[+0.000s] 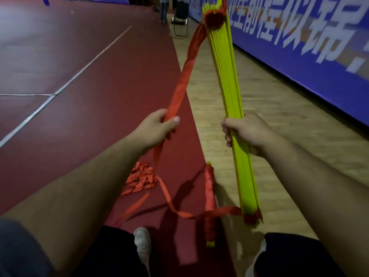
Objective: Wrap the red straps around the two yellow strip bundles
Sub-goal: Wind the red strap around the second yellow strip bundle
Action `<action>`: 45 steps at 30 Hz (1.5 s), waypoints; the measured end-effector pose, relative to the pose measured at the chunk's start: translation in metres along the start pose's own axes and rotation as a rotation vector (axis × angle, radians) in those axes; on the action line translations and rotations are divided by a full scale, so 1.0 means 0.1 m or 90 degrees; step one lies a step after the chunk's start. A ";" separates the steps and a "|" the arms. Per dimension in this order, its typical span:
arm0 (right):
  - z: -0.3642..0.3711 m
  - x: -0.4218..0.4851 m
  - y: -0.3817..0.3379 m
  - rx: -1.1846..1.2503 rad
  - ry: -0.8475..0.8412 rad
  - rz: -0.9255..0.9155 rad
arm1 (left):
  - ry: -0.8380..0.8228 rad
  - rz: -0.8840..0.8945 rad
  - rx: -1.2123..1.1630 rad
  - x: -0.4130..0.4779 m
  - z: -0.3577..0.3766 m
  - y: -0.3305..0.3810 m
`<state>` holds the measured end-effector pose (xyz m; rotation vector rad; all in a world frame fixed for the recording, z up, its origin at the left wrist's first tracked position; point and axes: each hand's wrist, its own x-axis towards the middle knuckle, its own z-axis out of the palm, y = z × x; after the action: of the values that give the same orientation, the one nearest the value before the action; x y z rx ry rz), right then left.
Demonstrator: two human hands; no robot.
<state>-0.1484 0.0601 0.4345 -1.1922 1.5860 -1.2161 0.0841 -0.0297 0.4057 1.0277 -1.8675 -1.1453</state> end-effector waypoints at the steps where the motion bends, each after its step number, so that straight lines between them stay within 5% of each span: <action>1: -0.02 0.03 -0.07 0.020 0.000 0.004 | -0.018 -0.025 -0.008 -0.07 0.07 -0.14; 6: -0.04 0.10 -0.32 -0.034 -0.026 -0.010 | -0.268 -0.033 -0.037 -0.41 0.58 -0.42; 15: 0.17 0.22 -0.53 -0.063 -0.008 -0.052 | -0.530 -0.097 0.020 -0.42 1.21 -0.55; 22: 0.15 0.26 -0.54 -0.023 -0.006 -0.048 | -0.460 -0.006 0.039 -0.29 1.40 -0.70; 33: 0.11 0.40 -0.20 -0.017 -0.010 -0.009 | -0.570 -0.087 -0.065 -0.22 1.24 -0.91; 36: 0.11 0.44 -0.09 -0.048 -0.033 -0.014 | -0.506 -0.173 -0.114 -0.18 1.13 -1.01; 41: 0.08 0.53 0.09 -0.139 -0.052 -0.003 | -0.679 -0.175 0.135 -0.11 0.95 -1.14; 45: 0.03 0.61 0.19 -0.148 -0.051 0.001 | -0.608 -0.123 0.137 -0.11 0.93 -1.25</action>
<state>-0.1644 0.0024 0.4127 -1.3666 1.7021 -0.9898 0.0419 -0.0230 0.2558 0.8395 -2.7082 -1.7806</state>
